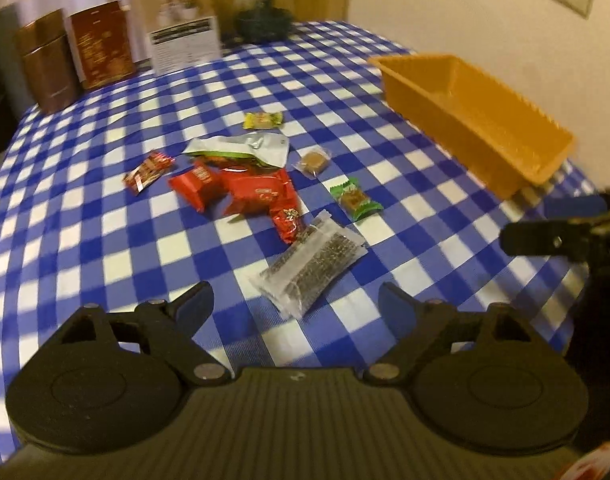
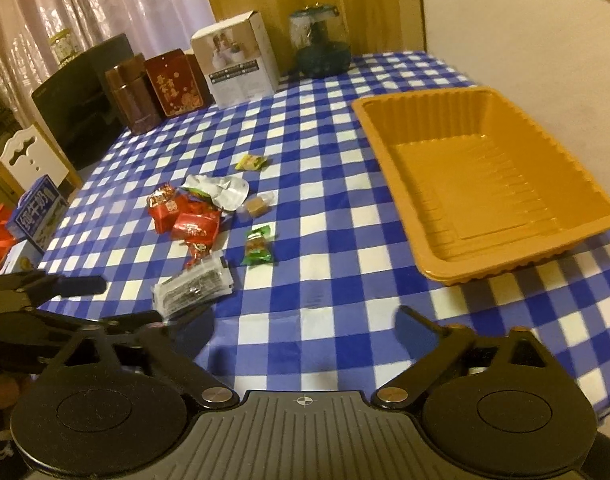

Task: Organize snacks
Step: 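Grasp the clear seaweed snack bag with the left gripper while the right gripper grasps the green-wrapped candy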

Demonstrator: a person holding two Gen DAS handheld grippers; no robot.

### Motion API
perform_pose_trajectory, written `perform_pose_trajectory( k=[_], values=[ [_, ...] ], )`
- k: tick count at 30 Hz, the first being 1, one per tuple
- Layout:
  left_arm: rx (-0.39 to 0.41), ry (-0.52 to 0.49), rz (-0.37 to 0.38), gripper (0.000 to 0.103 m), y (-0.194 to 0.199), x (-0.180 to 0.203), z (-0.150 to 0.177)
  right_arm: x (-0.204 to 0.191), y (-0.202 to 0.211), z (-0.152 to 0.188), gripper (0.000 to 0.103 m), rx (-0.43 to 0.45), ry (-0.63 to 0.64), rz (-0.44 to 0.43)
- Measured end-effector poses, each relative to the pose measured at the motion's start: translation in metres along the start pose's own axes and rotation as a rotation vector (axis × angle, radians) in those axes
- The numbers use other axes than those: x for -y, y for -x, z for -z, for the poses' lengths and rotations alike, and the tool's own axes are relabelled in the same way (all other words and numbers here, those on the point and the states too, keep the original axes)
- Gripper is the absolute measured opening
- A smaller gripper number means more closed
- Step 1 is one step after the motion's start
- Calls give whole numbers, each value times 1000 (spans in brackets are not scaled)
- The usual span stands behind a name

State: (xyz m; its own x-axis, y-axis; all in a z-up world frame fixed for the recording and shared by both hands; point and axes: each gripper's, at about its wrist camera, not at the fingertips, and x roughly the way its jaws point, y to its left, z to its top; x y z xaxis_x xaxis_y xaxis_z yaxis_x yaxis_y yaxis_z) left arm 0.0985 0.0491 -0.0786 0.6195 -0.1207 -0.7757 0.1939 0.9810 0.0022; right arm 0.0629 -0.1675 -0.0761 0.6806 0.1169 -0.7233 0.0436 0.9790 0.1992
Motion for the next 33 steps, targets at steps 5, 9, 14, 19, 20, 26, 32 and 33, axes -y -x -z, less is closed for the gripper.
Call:
perform_pose_trajectory(
  k=[5, 9, 14, 19, 20, 26, 32, 33],
  values=[
    [-10, -111, 30, 79, -24, -4, -6, 0, -21, -3, 86, -19, -11, -5],
    [-25, -192, 83, 68, -40, -4, -11, 0, -33, -4, 85, -32, -18, -5],
    [-38, -279, 128, 50, -55, 3, -15, -1, -42, -7, 85, -37, -18, 0],
    [-47, -268, 132, 42, -58, 3, -14, 0, -50, -12, 85, -37, -20, 8],
    [-49, -253, 127, 41, -57, 2, -13, 0, -51, -12, 85, -37, -18, 7],
    [-57, -83, 79, 37, -39, -8, 2, -10, -64, -20, 81, -23, 2, -13],
    [-44, 102, -5, 37, -21, -17, 20, -26, -83, -28, 69, 2, 63, -25],
    [-40, 118, -15, 37, -19, -18, 22, -30, -88, -30, 65, 4, 79, -23]
  ],
)
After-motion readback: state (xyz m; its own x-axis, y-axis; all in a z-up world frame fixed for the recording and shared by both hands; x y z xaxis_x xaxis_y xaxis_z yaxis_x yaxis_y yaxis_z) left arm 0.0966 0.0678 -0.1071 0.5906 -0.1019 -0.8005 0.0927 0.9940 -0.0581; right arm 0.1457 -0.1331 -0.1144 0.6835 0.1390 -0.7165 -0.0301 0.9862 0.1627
